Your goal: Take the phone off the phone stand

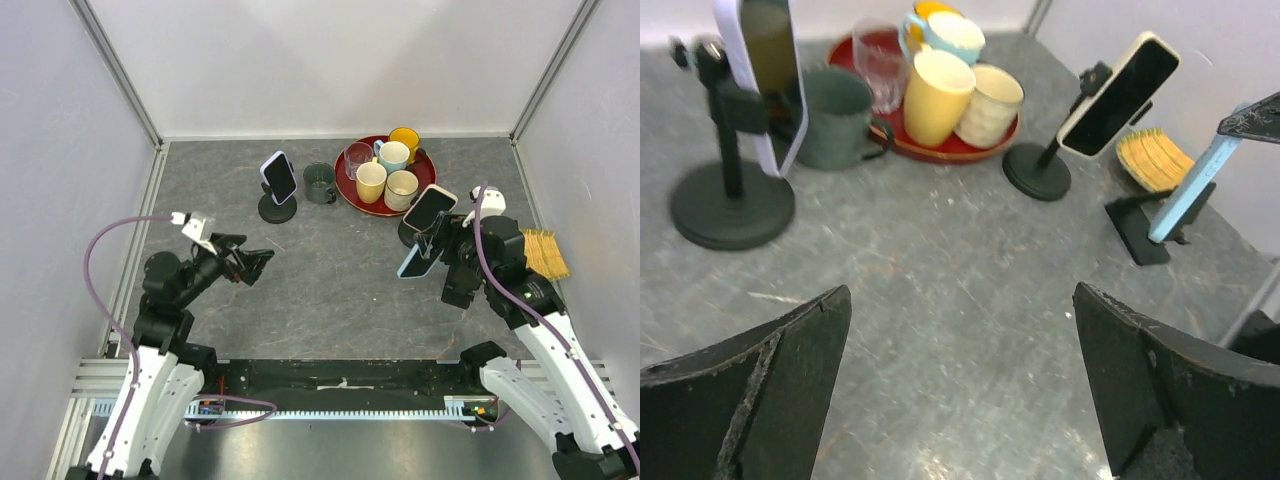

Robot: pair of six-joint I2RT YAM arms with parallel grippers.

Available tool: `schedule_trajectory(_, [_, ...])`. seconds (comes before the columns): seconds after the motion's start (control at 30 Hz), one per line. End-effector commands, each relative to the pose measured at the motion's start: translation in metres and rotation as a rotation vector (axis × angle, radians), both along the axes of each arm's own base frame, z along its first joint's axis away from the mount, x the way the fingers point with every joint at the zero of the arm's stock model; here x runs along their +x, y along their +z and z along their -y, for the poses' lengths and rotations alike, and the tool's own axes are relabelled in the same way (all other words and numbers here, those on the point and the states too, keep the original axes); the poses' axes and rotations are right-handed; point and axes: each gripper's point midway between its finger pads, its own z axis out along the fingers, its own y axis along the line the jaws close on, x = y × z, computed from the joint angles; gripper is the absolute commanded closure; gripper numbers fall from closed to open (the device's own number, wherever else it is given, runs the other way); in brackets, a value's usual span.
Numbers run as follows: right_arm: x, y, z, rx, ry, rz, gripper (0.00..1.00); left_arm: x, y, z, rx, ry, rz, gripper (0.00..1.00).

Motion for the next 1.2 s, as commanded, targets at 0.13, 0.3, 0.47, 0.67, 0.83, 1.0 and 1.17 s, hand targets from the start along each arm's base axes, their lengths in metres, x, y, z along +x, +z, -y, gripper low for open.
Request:
schedule_trajectory(0.13, [0.007,0.019,-0.069,0.256,0.194,0.060,0.98,-0.004,-0.021,0.054,-0.063,-0.164,-0.232,0.01])
schedule_trajectory(0.3, [0.007,-0.009,-0.092,0.286,0.202,-0.018,1.00,-0.010,-0.033,0.095,-0.035,-0.211,-0.257,0.01])
schedule_trajectory(0.47, [0.002,-0.029,-0.116,0.300,0.224,-0.080,1.00,-0.022,-0.036,0.139,0.024,-0.288,-0.247,0.01])
schedule_trajectory(0.67, [-0.004,-0.039,-0.137,0.325,0.269,-0.105,1.00,-0.028,-0.055,0.174,0.099,-0.322,-0.273,0.06])
schedule_trajectory(0.83, [-0.007,-0.044,-0.145,0.347,0.292,-0.126,1.00,-0.036,-0.068,0.196,0.146,-0.366,-0.291,0.16])
schedule_trajectory(1.0, [-0.010,-0.046,-0.151,0.364,0.313,-0.132,1.00,-0.037,-0.089,0.207,0.203,-0.369,-0.316,0.22])
schedule_trajectory(1.17, [-0.013,-0.050,-0.154,0.375,0.323,-0.141,1.00,-0.037,-0.102,0.212,0.247,-0.374,-0.329,0.35])
